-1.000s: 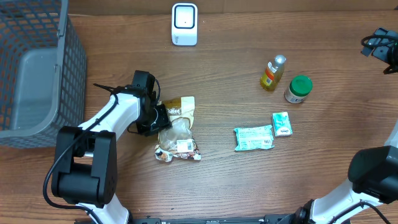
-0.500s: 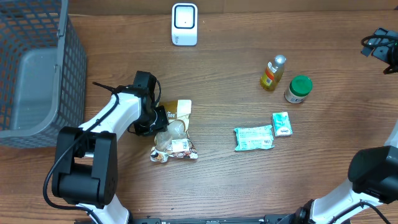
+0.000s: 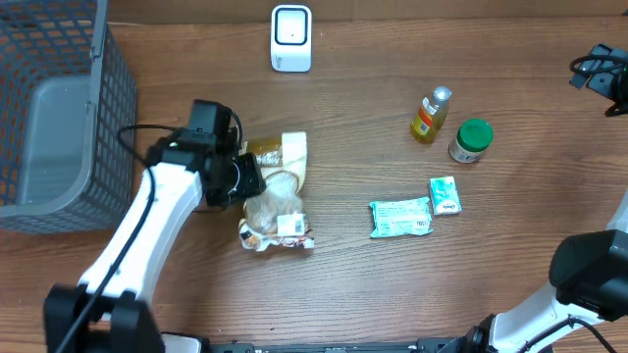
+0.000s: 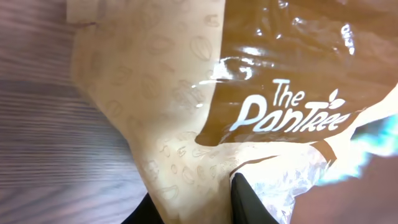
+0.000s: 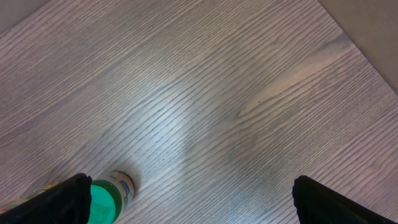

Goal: Scan the item barcode
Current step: 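Lift and turn the bread bag upright with the left gripper, then raise the bread bag and carry it back toward the scanner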

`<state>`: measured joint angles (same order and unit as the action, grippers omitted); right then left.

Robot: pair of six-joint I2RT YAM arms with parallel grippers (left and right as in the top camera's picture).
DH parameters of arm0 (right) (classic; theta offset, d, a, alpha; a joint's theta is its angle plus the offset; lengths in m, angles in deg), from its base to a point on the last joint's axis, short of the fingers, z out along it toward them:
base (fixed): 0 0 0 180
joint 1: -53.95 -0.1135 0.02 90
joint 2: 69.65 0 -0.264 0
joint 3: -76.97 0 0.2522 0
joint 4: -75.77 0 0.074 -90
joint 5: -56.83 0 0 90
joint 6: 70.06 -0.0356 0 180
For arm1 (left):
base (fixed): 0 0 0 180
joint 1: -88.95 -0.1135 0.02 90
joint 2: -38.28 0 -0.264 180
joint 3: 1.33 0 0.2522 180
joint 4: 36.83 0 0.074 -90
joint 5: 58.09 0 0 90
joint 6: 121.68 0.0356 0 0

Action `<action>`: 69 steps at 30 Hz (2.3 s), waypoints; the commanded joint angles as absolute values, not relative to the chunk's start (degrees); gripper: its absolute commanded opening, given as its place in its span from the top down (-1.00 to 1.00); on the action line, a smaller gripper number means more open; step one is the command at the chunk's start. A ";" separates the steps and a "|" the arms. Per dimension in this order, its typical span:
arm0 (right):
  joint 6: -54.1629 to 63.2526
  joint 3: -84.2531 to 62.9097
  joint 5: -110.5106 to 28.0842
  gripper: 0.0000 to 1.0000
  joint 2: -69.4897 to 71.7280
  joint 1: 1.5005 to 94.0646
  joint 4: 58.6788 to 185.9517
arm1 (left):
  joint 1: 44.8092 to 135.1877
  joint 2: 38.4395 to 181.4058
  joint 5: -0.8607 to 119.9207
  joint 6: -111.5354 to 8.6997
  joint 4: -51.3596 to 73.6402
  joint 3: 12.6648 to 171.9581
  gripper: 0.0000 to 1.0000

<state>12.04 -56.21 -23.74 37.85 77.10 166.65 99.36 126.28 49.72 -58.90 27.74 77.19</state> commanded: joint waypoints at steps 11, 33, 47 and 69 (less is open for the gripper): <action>11.80 -56.71 -23.32 -1.00 37.50 77.17 166.35 | 99.04 123.27 70.76 -54.34 28.09 78.13 0.91; 11.80 -56.71 -23.32 -1.00 37.50 77.17 166.35 | 102.64 123.29 47.09 -55.04 46.47 118.52 0.92; 11.80 -56.71 -23.32 -1.00 37.50 77.17 166.35 | 115.14 132.80 -7.44 -48.65 28.61 124.07 0.92; 11.80 -56.71 -23.32 -1.00 37.50 77.17 166.35 | 115.06 171.02 -11.51 3.26 -44.91 124.07 0.91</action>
